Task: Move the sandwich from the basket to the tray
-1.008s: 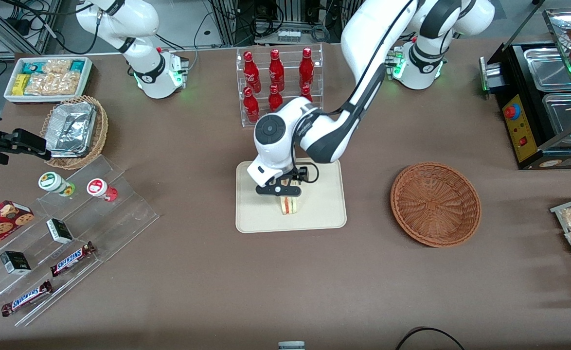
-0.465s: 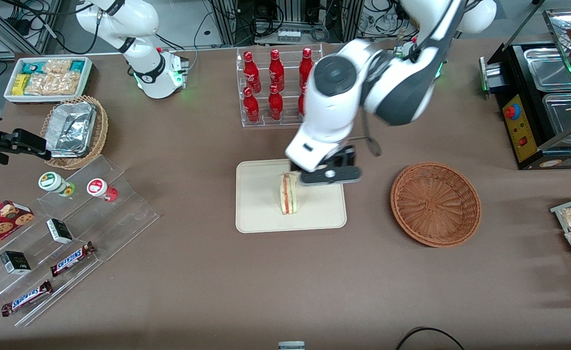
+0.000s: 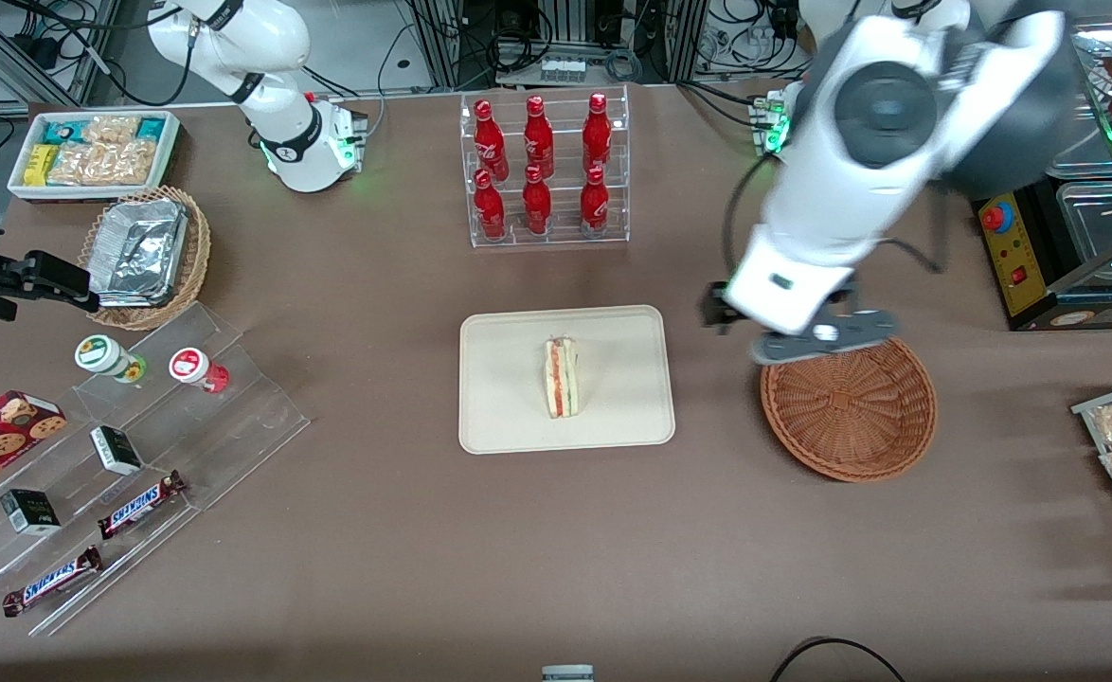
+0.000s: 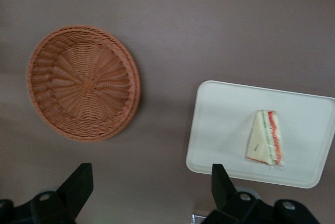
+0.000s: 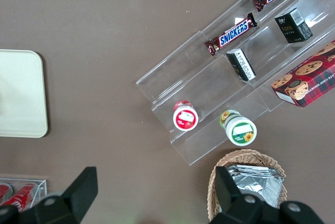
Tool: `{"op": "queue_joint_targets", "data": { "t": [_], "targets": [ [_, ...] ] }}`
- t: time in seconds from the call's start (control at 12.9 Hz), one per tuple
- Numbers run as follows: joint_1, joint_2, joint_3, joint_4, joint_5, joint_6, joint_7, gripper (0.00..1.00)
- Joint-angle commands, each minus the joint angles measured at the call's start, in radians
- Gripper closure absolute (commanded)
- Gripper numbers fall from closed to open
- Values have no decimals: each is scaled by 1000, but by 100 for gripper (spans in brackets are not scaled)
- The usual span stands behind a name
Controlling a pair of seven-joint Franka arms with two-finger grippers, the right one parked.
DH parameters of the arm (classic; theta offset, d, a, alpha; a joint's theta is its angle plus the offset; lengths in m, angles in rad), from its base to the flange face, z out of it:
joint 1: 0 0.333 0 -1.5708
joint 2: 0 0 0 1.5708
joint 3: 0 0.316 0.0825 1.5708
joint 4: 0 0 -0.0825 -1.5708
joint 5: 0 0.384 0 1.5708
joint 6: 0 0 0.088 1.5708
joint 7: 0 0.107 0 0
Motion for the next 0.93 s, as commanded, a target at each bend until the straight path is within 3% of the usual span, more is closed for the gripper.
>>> {"op": "queue_joint_targets", "data": {
  "t": [0.0,0.39,0.85],
  "targets": [
    [93,-83,-13,-94,8,-10,95,0],
    [256,-198,-13,-217,4,-9,323,0],
    [336,-270,-13,-289,-4,11,462,0]
  ]
}}
